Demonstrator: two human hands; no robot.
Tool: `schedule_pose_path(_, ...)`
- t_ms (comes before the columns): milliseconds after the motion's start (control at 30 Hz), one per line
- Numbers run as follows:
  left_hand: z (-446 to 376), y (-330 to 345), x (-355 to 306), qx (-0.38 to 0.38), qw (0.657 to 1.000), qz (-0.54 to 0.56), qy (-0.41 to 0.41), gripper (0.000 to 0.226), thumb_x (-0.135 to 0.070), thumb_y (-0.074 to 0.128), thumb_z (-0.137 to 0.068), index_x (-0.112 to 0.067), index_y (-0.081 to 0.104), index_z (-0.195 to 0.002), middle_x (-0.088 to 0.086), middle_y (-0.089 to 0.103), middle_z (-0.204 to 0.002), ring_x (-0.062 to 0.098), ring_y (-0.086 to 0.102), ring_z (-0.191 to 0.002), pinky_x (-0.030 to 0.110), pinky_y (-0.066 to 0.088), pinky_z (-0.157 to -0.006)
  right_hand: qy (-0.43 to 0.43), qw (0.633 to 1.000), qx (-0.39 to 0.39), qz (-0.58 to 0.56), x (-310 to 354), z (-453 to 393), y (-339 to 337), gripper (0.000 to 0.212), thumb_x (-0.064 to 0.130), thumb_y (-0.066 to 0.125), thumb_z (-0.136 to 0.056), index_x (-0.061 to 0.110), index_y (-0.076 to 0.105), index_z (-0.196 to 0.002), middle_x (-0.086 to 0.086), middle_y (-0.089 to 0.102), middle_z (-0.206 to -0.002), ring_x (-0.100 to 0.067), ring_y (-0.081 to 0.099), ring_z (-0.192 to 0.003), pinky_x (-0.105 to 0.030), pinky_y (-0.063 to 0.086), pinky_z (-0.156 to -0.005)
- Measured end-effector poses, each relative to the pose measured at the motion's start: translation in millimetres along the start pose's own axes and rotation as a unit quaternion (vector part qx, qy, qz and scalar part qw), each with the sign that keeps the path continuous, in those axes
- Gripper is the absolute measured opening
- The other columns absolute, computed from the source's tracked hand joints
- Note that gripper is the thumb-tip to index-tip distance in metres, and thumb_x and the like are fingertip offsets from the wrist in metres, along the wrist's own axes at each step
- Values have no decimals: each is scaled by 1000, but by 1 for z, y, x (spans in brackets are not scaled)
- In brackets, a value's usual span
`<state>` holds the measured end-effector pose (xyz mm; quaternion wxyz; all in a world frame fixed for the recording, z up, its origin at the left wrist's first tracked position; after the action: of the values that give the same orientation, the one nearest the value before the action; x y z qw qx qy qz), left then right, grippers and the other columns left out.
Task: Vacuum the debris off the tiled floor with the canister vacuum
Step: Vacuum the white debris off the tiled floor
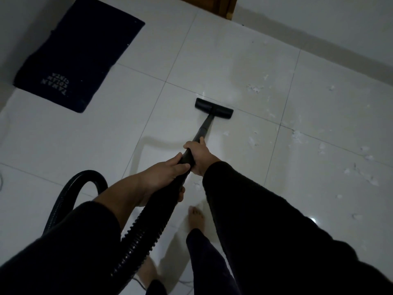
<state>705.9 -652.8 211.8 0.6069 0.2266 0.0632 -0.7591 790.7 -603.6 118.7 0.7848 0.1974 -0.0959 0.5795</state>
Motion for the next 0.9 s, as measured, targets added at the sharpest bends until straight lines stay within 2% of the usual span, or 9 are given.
schedule_pose_path(167, 29, -17, 35, 2, 1000, -12, 4, 48, -31, 47, -97, -41, 32, -142, 14, 55, -70, 18, 56, -46, 26, 48, -43, -2, 1000, 1, -2, -40, 19, 18, 82, 7, 46, -93, 38, 0, -152, -8, 41, -120, -19, 54, -77, -32, 49, -61)
schedule_pose_path(300, 45, -34, 76, 0, 1000, -13, 7, 51, -31, 47, -97, -43, 31, -143, 13, 56, -68, 18, 57, -45, 24, 47, -44, 0, 1000, -5, -7, -83, 32, 33, 82, 6, 47, -92, 39, 1, -152, -4, 46, -109, -20, 54, -80, -33, 50, -61)
schedule_pose_path(433, 61, -51, 122, 16, 1000, -9, 11, 52, -30, 48, -97, -42, 30, -144, 11, 57, -62, 18, 57, -44, 25, 47, -44, -3, 1000, -14, -11, -133, 42, 47, 82, 7, 47, -92, 40, 0, -152, -8, 40, -127, -19, 54, -80, -32, 48, -58)
schedule_pose_path(600, 93, -67, 167, 26, 999, -31, 13, 49, -28, 47, -98, -37, 30, -143, 12, 55, -59, 18, 55, -43, 24, 47, -42, 3, 1000, -18, -15, -189, 63, 66, 82, 8, 47, -93, 41, 1, -151, -11, 43, -130, -18, 53, -76, -30, 46, -55)
schedule_pose_path(667, 106, -74, 182, 24, 999, -33, 7, 43, -27, 47, -98, -39, 34, -137, 13, 55, -59, 19, 55, -43, 25, 47, -42, 7, 1000, -17, -18, -207, 72, 73, 82, 7, 47, -93, 41, 1, -152, -10, 42, -128, -18, 53, -75, -30, 46, -54)
schedule_pose_path(800, 128, -81, 205, 33, 999, -14, -2, 20, -26, 49, -96, -40, 49, -111, 11, 55, -60, 21, 55, -50, 31, 48, -53, 13, 1000, -18, -12, -231, 91, 82, 81, 7, 46, -93, 39, -1, -151, -11, 41, -123, -18, 53, -76, -32, 46, -55)
schedule_pose_path(900, 143, -81, 218, 50, 999, -5, -4, 20, -26, 49, -96, -44, 54, -103, 10, 55, -61, 21, 54, -51, 32, 47, -55, 18, 1000, -9, -3, -247, 103, 86, 82, 6, 45, -93, 39, -3, -151, -9, 40, -122, -21, 55, -82, -34, 48, -62)
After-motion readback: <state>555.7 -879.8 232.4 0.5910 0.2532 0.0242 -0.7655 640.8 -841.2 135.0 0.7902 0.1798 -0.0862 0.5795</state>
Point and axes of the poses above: each hand's wrist, its own z-axis away from the middle knuckle, its own y-axis out of the palm, x = y × z, the point moved 7 cm from there along -z, towards the middle knuckle
